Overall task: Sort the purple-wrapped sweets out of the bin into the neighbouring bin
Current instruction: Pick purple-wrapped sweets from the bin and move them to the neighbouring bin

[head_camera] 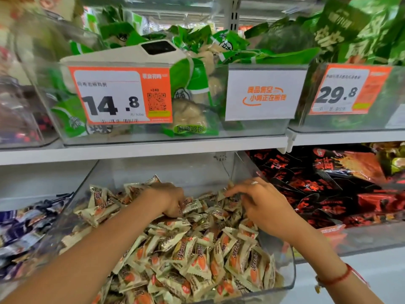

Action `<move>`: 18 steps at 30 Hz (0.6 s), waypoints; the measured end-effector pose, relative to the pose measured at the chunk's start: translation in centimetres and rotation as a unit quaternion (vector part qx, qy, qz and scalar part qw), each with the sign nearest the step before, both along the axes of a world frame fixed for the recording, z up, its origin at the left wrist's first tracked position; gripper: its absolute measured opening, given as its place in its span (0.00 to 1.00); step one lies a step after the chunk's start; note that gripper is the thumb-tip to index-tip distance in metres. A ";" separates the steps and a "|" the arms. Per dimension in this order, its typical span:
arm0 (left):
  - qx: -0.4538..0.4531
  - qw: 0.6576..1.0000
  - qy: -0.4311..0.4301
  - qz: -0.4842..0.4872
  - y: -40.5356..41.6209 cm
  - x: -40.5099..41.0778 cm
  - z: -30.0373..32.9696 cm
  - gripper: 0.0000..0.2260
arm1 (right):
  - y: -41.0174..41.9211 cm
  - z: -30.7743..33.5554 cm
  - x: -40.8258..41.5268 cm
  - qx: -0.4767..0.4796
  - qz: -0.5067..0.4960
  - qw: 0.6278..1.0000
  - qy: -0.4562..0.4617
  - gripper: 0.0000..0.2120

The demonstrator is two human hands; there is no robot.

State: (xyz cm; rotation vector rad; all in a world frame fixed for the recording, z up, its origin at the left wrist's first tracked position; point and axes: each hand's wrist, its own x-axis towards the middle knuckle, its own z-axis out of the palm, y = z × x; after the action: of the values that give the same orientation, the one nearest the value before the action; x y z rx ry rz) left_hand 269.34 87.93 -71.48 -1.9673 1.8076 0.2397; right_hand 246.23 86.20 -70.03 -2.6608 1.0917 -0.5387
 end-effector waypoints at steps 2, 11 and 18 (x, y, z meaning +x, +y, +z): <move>0.034 0.999 -0.041 0.003 -0.9 -0.4 -0.4 0.20 | 0.0 -0.1 0.0 0.002 -0.002 1.000 -0.001 0.20; -0.151 0.963 0.219 0.042 1.4 1.7 -1.1 0.07 | -0.1 -0.2 0.1 0.015 -0.021 1.000 -0.010 0.18; -0.437 0.739 0.494 0.135 7.7 1.6 1.4 0.06 | -0.1 -0.2 0.1 0.019 0.002 0.997 -0.077 0.14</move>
State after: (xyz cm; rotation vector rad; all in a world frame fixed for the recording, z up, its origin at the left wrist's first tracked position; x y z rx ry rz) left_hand 270.91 95.59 -70.09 -3.1782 2.5451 0.7609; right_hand 246.37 86.12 -70.27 -2.5406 1.0408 -0.7013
